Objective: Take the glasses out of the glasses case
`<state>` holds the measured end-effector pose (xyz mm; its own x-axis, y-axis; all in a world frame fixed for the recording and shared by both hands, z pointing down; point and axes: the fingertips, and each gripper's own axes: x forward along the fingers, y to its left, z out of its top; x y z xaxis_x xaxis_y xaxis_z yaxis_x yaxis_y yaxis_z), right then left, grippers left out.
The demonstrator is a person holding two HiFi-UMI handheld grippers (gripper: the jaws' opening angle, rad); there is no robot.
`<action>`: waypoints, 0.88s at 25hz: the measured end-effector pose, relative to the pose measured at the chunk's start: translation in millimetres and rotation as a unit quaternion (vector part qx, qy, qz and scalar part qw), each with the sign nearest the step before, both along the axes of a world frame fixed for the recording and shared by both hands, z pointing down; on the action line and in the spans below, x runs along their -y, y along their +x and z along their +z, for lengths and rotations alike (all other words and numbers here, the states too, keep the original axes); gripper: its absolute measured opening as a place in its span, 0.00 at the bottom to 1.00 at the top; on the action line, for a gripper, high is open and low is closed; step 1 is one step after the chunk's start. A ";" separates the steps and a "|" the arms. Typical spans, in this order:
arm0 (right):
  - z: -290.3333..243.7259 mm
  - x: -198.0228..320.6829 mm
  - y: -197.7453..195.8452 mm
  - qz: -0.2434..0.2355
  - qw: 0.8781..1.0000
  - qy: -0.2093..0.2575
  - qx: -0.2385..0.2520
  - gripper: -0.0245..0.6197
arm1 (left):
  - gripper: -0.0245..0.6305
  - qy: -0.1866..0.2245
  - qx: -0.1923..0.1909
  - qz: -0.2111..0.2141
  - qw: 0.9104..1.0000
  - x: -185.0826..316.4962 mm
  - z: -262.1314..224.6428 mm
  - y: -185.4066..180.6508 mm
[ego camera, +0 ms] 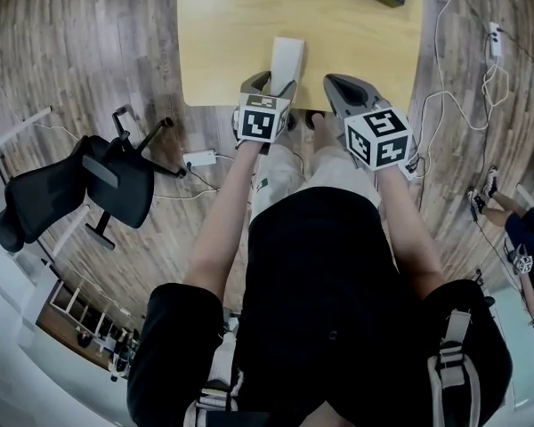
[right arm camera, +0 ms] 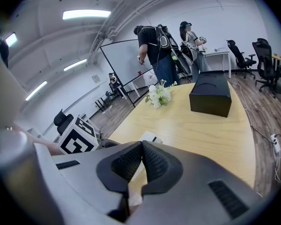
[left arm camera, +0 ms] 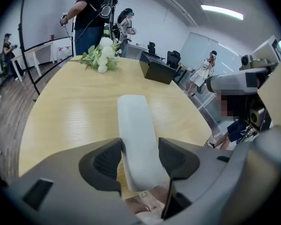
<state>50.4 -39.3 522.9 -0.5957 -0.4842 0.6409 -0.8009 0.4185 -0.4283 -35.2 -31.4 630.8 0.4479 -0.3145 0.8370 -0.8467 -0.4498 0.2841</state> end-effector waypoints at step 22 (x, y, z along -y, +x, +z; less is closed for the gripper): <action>6.2 3.0 -49.1 0.020 0.999 -0.022 -0.020 0.07 | 0.23 -0.008 -0.079 0.041 0.996 4.0 -22.0 -38.3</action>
<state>1.3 -42.3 529.1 -0.5505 -0.4777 0.6846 -0.8331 0.3675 -0.4134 -73.4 -35.3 608.8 0.5978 -0.2586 0.7588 -0.7516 -0.5099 0.4184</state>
